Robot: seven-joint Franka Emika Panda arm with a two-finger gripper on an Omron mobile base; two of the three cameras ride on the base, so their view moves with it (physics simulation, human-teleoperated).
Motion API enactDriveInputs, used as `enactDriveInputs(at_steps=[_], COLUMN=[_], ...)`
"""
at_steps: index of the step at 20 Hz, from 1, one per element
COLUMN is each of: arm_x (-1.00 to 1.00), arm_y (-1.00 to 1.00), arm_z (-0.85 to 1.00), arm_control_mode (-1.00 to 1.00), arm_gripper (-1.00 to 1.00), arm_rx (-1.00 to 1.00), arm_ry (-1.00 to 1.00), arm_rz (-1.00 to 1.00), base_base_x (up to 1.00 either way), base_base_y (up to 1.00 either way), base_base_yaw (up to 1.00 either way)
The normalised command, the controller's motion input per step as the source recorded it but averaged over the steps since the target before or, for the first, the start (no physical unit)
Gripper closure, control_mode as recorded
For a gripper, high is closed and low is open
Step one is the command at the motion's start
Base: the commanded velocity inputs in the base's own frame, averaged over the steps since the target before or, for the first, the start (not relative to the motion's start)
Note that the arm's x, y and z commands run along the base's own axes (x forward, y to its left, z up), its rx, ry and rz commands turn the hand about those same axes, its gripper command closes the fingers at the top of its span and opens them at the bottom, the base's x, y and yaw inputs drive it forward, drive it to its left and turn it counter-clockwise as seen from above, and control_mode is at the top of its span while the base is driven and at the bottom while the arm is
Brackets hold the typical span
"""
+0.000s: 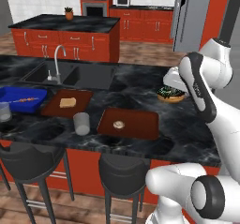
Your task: Take the donut and cupcake from the fridge and place them on the empty tray on the dining counter.
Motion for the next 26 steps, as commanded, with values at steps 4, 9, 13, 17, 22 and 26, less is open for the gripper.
enactDriveInputs(at_steps=[4,9,13,17,22,26], arm_x=[0.55,0.41,0.18,0.09,0.24,0.27], arm_y=[0.01,0.01,0.01,0.19,0.16,0.00], arm_z=[-0.58,-0.56,-0.44,-0.48,-0.46,-0.36], arm_control_mode=[-1.00,-1.00,-1.00,-1.00,-1.00,-1.00], arm_gripper=[1.00,1.00,1.00,1.00,1.00,1.00], arm_rx=[0.00,0.00,0.00,0.00,0.00,0.00], arm_ry=[0.00,-0.02,-0.05,-0.02,0.00,0.00], arm_rz=[0.00,0.00,0.00,-0.02,-0.04,0.00], base_base_x=[0.00,0.00,0.00,0.00,0.00,0.00], base_base_y=[0.00,0.00,0.00,0.00,0.00,0.00], base_base_yaw=[0.00,0.00,0.00,0.00,0.00,0.00])
